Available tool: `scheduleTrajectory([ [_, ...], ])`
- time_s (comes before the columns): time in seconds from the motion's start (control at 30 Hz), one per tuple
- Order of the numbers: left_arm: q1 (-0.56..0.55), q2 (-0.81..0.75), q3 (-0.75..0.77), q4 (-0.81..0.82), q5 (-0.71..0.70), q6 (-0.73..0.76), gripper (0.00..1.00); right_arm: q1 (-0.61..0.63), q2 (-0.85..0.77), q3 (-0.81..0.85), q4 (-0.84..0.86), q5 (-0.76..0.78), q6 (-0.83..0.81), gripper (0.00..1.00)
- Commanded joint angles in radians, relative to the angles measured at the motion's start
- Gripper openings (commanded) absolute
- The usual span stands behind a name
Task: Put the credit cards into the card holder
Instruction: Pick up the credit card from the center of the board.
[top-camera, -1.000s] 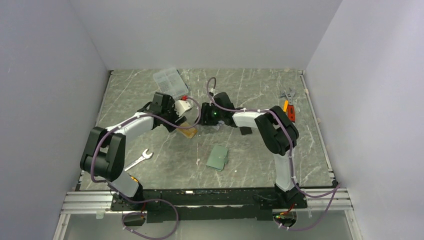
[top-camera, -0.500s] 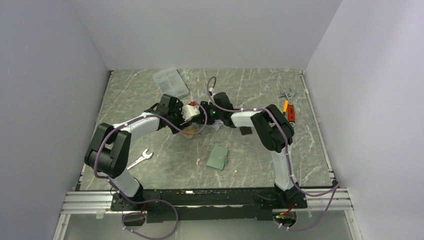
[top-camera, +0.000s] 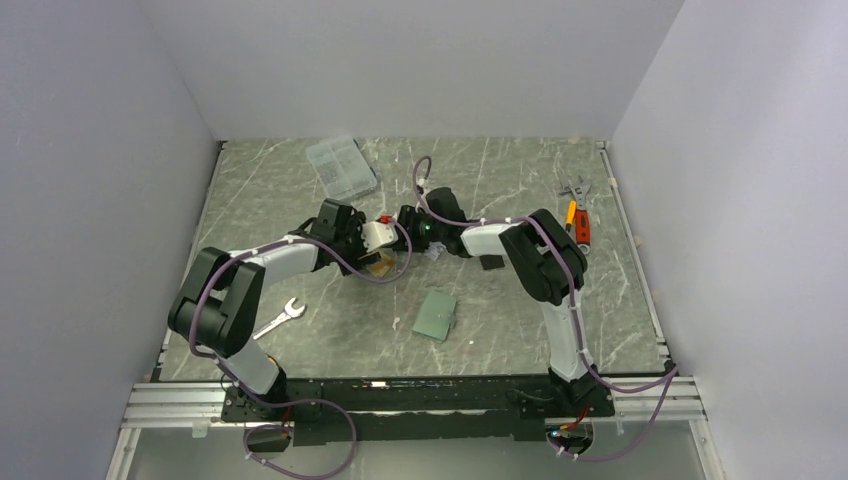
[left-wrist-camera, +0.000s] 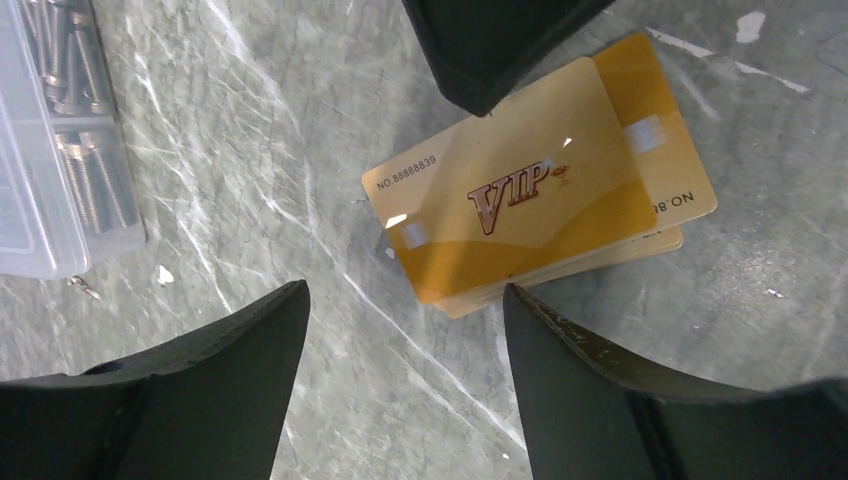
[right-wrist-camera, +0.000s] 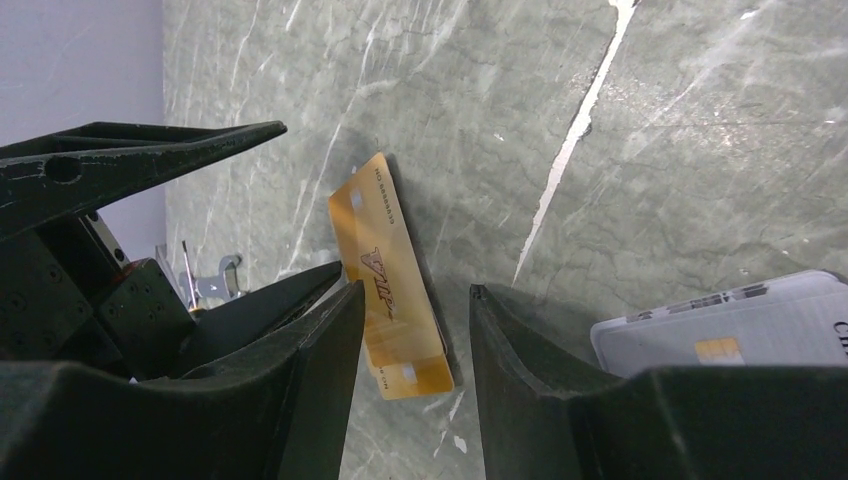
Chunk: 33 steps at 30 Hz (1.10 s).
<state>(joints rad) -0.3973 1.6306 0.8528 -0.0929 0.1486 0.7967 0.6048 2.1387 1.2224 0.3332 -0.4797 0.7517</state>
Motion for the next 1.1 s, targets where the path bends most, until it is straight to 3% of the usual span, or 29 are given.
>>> scheduleTrajectory([
  [0.0,-0.009,0.011,0.03,0.041,-0.004,0.025,0.77,0.013,0.019,0.005,-0.001,0.012,-0.017,0.46],
  [0.5,-0.011,0.034,0.094,-0.045,0.062,0.013,0.77,0.029,0.037,-0.05,0.042,0.02,0.002,0.45],
  [1.07,-0.04,0.073,0.075,-0.002,-0.035,0.057,0.76,0.017,0.027,-0.117,0.084,0.035,0.037,0.45],
])
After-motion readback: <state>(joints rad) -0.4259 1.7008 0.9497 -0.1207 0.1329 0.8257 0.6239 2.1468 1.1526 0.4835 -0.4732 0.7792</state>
